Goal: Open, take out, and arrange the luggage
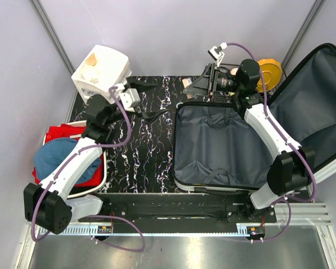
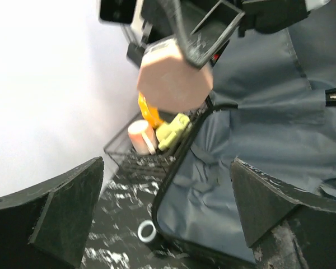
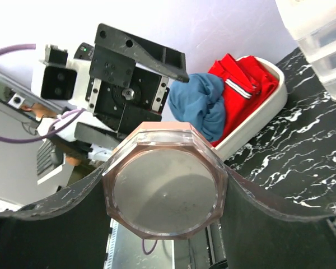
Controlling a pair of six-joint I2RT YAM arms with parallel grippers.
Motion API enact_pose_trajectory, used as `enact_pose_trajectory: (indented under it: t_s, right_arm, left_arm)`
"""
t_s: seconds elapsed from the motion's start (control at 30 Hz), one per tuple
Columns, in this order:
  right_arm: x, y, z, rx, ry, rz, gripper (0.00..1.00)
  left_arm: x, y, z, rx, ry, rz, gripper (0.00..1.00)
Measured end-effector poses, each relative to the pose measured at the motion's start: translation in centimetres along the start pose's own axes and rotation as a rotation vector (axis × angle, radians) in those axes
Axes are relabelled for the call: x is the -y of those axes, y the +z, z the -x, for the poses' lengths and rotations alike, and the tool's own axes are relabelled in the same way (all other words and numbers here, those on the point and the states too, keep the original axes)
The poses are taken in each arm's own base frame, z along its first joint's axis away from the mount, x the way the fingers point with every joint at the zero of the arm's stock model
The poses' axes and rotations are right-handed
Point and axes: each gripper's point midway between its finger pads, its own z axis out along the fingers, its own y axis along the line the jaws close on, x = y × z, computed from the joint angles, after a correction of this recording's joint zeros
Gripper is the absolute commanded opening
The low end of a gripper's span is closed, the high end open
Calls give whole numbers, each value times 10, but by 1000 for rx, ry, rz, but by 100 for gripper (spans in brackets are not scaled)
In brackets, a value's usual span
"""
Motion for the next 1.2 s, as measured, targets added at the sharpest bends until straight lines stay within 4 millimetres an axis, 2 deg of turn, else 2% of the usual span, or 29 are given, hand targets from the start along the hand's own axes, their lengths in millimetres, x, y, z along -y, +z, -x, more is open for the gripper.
enact_pose_trajectory:
  t_s: [0.13, 0.23, 0.43, 0.57, 0.8, 0.83, 0.9, 0.93, 1.0, 1.07, 1.2]
  right_arm:
    - [-19, 5, -4, -31, 5, 65, 40]
    - [-35, 13, -15, -79, -4, 123, 39]
    - [-47, 17, -25, -129, -5, 169, 39]
    - [-49, 17, -26, -130, -3, 174, 39]
    - [-53, 16, -28, -142, -13, 191, 41]
    - [-53, 16, -28, -143, -11, 192, 43]
    - [-53, 17, -29, -142, -7, 192, 55]
    - [-53, 16, -29, -142, -9, 192, 73]
    - [-52, 16, -29, -142, -7, 192, 89]
    - [-51, 16, -30, -142, -1, 189, 98]
    - [-44, 12, -28, -135, 11, 164, 100]
  left_arm:
    - [23, 24, 25, 102, 133, -35, 99]
    - [36, 37, 43, 177, 238, -49, 99]
    - [41, 50, 51, 227, 336, -38, 99]
    - [46, 57, 48, 229, 371, -46, 93]
    - [51, 61, 50, 234, 408, -39, 68]
    - [50, 61, 50, 233, 411, -36, 61]
    - [50, 61, 50, 231, 418, -34, 55]
    - [50, 61, 50, 231, 419, -34, 50]
    - [50, 61, 49, 226, 420, -33, 46]
    - [50, 62, 44, 207, 415, -37, 43]
    - [49, 59, 28, 129, 392, -50, 41]
